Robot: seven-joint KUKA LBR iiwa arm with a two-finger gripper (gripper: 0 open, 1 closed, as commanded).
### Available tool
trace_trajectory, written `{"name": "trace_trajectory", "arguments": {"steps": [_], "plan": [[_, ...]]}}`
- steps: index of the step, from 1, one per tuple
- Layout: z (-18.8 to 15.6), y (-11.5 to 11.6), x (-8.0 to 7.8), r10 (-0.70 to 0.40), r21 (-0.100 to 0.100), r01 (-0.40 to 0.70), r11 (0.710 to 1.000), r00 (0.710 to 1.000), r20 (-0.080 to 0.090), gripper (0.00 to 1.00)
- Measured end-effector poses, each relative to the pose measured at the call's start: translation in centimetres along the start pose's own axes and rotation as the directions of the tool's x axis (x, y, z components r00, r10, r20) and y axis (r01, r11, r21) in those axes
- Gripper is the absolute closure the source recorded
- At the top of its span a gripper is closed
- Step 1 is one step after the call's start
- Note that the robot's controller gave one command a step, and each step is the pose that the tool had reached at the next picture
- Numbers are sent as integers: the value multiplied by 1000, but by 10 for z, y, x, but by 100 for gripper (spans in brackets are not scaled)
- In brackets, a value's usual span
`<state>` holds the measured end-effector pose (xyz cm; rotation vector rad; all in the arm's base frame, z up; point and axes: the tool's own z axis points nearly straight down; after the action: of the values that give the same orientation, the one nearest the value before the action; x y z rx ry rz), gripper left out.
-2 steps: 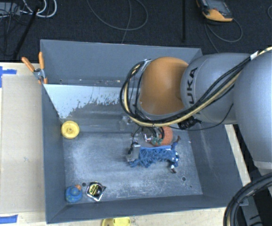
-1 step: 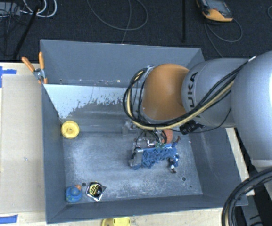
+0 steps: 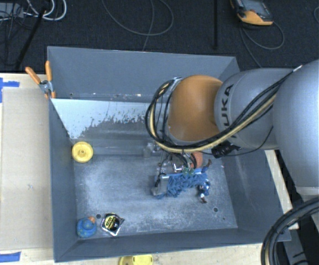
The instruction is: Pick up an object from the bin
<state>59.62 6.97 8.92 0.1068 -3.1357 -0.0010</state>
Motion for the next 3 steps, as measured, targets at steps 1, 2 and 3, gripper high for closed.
{"name": "trace_trajectory", "arguments": {"steps": [1, 2, 3], "plan": [[-47, 4, 12, -8, 1, 8, 1000, 1000, -4, 0], [-64, -1, 5, -10, 0, 10, 1000, 1000, 14, 0], [-9, -29, 24, 12, 0, -12, 1000, 1000, 8, 0]]}}
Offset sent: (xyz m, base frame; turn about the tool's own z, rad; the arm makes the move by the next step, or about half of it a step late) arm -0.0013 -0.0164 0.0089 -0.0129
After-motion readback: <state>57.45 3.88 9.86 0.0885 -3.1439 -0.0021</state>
